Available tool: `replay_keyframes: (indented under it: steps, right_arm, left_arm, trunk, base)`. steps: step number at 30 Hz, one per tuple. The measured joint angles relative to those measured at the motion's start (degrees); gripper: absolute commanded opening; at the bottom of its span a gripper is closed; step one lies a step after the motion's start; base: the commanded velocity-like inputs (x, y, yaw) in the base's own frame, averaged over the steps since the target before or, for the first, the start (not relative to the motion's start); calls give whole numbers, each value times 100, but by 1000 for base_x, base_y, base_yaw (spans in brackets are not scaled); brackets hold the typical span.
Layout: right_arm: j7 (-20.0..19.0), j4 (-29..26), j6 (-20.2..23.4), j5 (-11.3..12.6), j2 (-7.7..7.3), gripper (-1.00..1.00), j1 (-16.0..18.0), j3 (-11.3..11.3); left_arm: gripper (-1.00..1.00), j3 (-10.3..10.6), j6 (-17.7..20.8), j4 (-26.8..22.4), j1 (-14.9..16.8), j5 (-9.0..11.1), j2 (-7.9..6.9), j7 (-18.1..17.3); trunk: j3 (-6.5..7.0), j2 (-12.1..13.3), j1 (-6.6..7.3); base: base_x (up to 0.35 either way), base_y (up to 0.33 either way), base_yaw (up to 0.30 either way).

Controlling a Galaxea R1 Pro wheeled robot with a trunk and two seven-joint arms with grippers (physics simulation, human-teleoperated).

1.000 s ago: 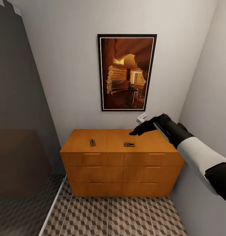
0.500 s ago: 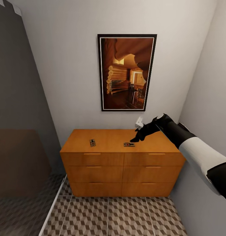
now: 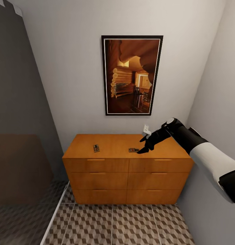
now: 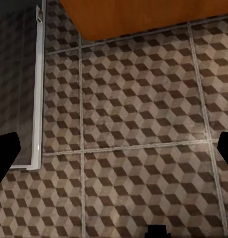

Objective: Take the four mousetraps from the cabinet in the bathroom and place them on the bathroom floor. Make sure all four end up on the same floor surface, and ensure that at least two of them are either under or directly next to the same bathroom sink.

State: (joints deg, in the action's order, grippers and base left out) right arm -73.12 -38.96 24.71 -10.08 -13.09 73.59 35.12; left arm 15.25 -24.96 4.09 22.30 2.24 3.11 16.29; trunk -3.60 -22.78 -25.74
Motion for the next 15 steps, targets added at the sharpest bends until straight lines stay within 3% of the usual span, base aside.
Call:
replay_keyframes:
  steps: [11, 15]
  right_arm:
    - [-171, 47, -75, 13, -308, 100, 0, -1]
    - [-210, 49, -81, 31, -355, 100, 0, -3]
  left_arm:
    - [100, 0, 0, 3, -2, 0, 4, 0]
    - [100, 0, 0, 2, -2, 0, 7, 0]
  trunk:
    - [0, 0, 0]
    - [0, 0, 0]
  base:
    - [0, 0, 0]
    - [0, 0, 0]
